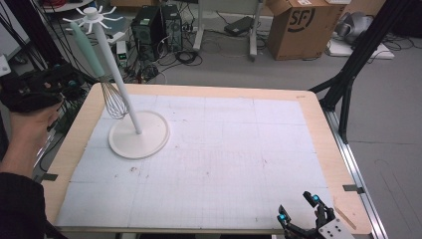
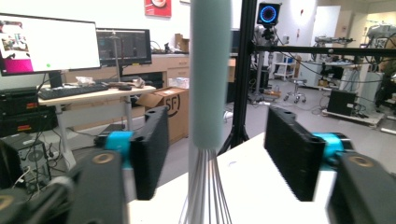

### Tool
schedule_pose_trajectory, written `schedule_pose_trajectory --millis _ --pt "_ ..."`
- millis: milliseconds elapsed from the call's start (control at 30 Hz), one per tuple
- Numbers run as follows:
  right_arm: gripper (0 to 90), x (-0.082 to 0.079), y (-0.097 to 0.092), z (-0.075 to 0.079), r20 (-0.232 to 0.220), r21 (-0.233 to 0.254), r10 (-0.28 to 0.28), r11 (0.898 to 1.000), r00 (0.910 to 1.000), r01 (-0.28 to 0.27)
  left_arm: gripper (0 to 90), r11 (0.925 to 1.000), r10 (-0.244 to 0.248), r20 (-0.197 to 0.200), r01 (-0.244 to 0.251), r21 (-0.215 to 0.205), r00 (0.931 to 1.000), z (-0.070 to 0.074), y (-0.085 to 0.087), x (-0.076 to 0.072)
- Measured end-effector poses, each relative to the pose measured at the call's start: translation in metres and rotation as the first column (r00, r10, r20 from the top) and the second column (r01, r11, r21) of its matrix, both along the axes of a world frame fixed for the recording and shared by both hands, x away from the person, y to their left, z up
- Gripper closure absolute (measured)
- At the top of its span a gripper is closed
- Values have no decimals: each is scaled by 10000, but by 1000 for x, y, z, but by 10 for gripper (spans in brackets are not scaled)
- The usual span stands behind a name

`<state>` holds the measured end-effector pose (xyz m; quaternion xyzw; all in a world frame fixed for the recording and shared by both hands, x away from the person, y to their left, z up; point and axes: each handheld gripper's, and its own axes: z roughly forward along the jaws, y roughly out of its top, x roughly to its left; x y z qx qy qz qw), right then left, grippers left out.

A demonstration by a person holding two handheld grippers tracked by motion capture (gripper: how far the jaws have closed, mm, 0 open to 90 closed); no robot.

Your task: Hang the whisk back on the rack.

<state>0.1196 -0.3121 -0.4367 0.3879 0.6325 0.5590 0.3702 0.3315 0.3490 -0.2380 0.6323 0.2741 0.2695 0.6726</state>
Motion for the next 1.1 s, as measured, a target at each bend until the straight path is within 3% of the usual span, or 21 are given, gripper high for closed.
schedule_pose_trajectory --millis 300,400,533,733,1000,1100 --pt "153 1 1 -1 -10 -64 -30 10000 10000 30 319 9998 -168 22 168 -99 9999 -25 -6 -27" --pt "152 0 1 0 74 -51 -14 10000 10000 14 286 9995 -326 322 326 -5 9990 -31 -15 -37" --pt "152 0 1 0 158 -27 -74 10000 9998 74 214 9989 -412 1038 387 263 9937 -37 -31 -50" --pt "152 -1 1 0 117 -3 -90 10000 9999 90 173 9950 -866 1374 786 624 9867 -47 -55 -67" --pt "152 -1 0 0 151 -18 -110 9999 9998 111 162 9907 -1242 965 1180 676 9876 -79 -76 -76" --pt "152 -1 0 0 132 -1 -149 9999 9998 149 158 9923 -1110 1023 1046 662 9885 -88 -77 -81"
